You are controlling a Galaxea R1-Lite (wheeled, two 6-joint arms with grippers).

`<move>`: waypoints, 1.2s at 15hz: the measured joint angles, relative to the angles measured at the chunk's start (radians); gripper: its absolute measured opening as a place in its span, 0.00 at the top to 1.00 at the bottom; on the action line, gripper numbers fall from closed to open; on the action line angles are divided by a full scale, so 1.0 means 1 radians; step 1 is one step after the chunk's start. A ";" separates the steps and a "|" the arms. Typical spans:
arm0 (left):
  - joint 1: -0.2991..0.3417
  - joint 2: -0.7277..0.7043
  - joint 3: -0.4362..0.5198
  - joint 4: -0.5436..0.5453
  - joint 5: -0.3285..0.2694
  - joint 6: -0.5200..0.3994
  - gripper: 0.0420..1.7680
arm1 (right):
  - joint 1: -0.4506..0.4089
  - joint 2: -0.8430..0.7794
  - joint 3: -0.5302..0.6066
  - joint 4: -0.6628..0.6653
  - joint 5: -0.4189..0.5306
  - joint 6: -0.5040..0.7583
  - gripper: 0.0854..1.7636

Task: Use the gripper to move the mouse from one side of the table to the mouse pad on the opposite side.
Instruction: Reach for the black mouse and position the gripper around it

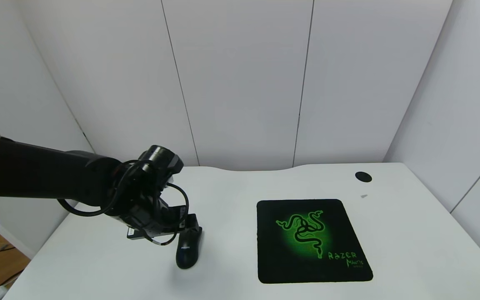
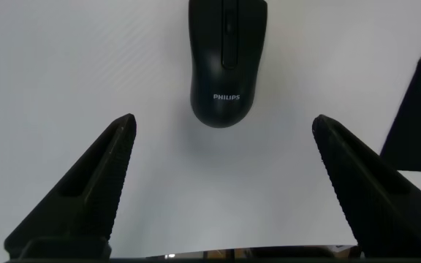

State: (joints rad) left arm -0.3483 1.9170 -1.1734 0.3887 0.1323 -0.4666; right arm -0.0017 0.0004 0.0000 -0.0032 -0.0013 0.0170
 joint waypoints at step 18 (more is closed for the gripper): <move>-0.010 0.182 0.025 -0.110 0.015 0.001 0.03 | 0.000 0.000 0.000 0.000 0.000 0.000 0.03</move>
State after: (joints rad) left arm -0.3579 2.0994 -1.1487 0.2785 0.1474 -0.4653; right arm -0.0017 0.0004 0.0000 -0.0032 -0.0013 0.0170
